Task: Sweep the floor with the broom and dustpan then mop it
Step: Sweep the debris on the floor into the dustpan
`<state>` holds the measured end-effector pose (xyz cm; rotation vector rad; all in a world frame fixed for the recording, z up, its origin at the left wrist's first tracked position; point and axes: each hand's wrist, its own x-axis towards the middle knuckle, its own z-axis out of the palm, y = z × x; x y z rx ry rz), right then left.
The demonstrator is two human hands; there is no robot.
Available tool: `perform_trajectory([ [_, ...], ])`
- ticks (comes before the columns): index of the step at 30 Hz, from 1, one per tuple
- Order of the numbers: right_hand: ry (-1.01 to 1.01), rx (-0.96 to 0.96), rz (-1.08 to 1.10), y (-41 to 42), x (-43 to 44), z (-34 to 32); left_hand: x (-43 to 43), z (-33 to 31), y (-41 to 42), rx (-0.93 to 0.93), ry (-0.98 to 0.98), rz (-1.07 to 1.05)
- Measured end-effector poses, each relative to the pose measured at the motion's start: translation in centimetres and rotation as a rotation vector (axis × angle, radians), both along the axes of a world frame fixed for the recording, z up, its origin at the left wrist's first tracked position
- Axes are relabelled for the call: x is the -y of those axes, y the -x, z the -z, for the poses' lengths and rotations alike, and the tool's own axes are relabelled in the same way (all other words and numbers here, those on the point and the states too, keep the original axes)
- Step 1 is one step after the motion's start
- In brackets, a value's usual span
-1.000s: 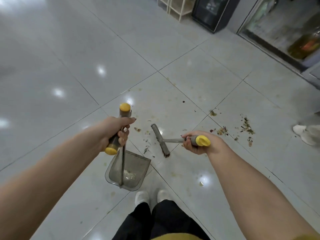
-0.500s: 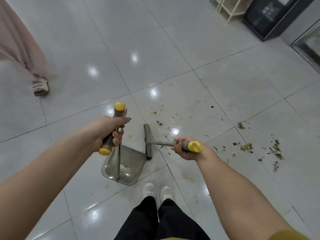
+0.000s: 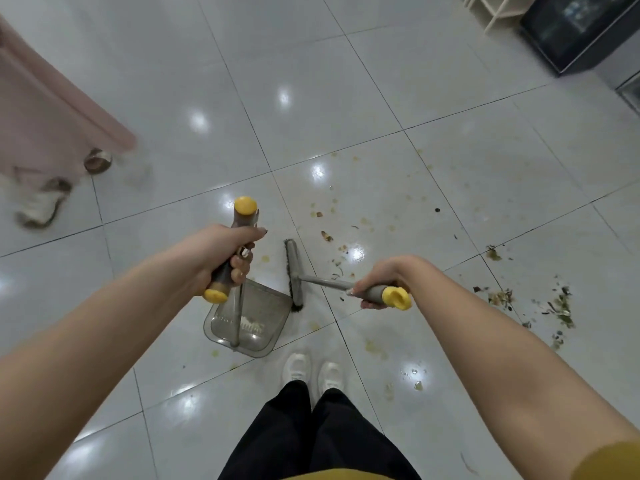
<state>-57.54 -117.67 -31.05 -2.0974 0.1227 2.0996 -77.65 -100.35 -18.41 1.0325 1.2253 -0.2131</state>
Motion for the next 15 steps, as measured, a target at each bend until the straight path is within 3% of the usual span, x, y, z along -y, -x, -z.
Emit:
perform_trajectory([
  [6, 0.171, 0.15, -0.678, 0.3, -0.9, -0.9, 0.3, 0.1, -0.2, 0.002, 0.001, 0.008],
  [9, 0.211, 0.267, -0.837, 0.9, -0.1, -1.1, 0.4, 0.0, -0.3, 0.003, -0.002, 0.006],
  [12, 0.165, 0.519, -0.997, 1.2, 1.2, -1.0, 0.4, -0.1, -0.5, 0.003, -0.001, 0.008],
  [15, 0.145, 0.641, -1.05, 0.6, 2.3, 0.1, 0.0, -0.4, -0.6, -0.002, -0.012, 0.015],
])
